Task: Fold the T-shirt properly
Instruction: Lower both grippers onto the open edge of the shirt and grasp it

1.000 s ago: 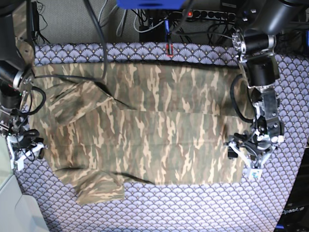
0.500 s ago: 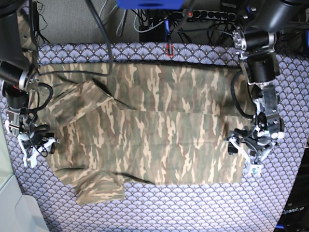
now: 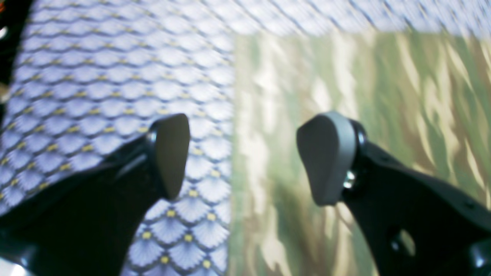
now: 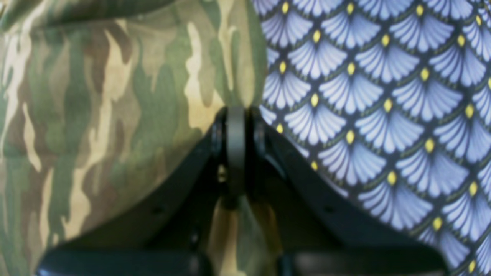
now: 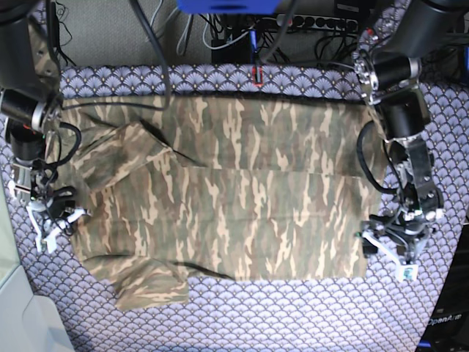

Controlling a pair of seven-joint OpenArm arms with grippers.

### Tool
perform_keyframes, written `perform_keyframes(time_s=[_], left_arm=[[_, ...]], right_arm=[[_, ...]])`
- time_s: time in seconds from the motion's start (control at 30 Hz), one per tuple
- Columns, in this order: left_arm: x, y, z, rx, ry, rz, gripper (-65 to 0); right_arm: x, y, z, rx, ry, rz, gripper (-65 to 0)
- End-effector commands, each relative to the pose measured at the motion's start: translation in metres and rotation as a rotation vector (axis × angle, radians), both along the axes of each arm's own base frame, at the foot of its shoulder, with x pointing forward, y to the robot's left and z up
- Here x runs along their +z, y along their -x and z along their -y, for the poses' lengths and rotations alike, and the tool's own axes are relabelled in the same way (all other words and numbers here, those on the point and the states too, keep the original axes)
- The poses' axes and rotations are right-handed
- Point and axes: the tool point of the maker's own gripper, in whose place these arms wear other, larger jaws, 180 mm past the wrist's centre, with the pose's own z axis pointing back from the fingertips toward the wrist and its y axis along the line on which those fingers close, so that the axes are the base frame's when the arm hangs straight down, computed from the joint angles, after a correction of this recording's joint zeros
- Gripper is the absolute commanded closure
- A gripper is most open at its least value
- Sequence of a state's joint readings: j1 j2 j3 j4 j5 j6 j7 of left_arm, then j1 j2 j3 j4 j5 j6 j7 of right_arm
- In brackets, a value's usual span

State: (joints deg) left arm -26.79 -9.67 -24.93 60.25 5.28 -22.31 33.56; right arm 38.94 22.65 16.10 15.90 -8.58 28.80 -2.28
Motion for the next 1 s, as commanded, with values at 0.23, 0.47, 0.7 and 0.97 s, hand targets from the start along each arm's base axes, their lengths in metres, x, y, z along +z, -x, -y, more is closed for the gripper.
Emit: perform_keyframes(time_s=[0.23, 0.47, 0.7, 0.97], left_arm=[[-0.013, -0.043, -0.002, 0.049, 0.129, 0.062, -46.2], [-0.03, -0.045, -0.034, 0.201, 0.138, 0.086, -46.2], [-0.029, -0.05, -0.022, 0.149, 0.087, 0.116, -46.2], [-0.041, -0.048, -0.004, 0.134, 0.107, 0.1, -46.2]], right_arm=[[0.024, -0.015, 0.009, -0.008, 0.006, 0.071, 0.0], [0.024, -0.015, 0.008, -0.004, 0.006, 0.068, 0.0], [0.022, -0.014, 0.008, -0.005, 0.005, 0.065, 0.0], [0.022, -0.014, 0.008, -0.005, 0.005, 0.062, 0.0]])
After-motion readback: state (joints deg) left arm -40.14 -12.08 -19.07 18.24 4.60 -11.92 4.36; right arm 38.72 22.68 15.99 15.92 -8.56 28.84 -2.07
